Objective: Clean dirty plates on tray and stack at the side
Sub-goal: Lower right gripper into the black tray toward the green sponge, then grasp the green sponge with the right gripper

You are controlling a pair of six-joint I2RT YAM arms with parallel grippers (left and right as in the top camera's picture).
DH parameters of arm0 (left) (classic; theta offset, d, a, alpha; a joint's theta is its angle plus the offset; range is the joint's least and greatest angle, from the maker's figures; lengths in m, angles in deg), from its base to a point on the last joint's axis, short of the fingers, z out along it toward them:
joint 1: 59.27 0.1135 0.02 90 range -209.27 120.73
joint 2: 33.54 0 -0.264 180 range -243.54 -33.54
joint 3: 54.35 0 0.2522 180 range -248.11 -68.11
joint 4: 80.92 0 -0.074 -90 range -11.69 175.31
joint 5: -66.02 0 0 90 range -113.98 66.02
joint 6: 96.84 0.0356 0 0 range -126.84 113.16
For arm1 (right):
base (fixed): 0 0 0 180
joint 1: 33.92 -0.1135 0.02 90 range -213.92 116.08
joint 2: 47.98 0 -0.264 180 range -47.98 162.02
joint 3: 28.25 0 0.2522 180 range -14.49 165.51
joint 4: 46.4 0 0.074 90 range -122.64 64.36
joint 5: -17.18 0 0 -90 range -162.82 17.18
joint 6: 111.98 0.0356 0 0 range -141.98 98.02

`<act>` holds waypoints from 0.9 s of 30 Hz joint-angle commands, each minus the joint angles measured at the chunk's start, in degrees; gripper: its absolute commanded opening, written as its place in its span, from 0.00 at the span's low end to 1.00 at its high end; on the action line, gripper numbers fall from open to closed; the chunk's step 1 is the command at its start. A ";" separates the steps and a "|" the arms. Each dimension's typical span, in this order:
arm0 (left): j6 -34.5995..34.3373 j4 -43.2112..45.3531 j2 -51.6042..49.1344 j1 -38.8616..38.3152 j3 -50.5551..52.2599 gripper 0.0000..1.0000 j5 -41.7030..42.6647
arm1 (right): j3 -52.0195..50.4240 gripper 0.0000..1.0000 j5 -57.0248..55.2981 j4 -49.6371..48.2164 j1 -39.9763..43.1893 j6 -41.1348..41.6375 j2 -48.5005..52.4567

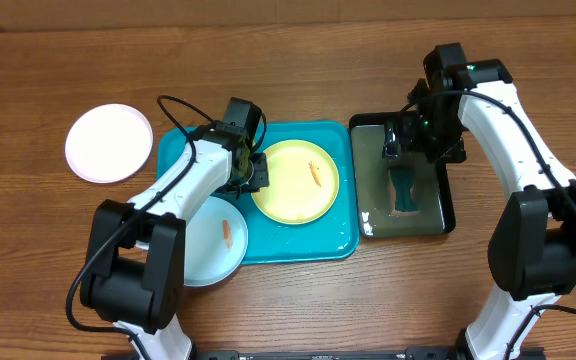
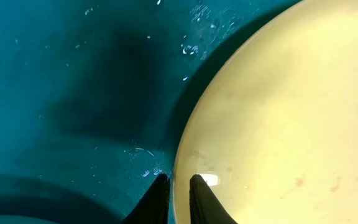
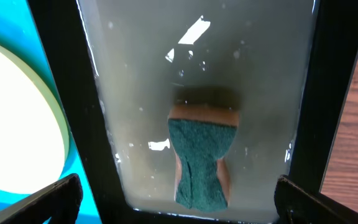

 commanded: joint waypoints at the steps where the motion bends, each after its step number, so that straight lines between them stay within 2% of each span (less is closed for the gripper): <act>1: -0.81 0.44 2.51 -0.07 0.61 0.15 -0.15 | -0.20 1.00 -0.61 0.85 -0.35 -0.20 -0.79; 8: -0.87 0.79 2.36 -0.07 2.43 0.15 -0.15 | -1.55 1.00 -0.83 0.33 -2.36 -0.15 -0.79; 14: -0.87 1.38 2.36 -0.07 2.99 0.15 -0.07 | -5.53 1.00 -5.77 -3.87 -3.76 1.33 -0.79; 27: -0.87 3.08 2.01 -0.07 3.74 0.13 0.48 | -5.75 1.00 -5.70 -5.38 -3.76 1.31 -0.79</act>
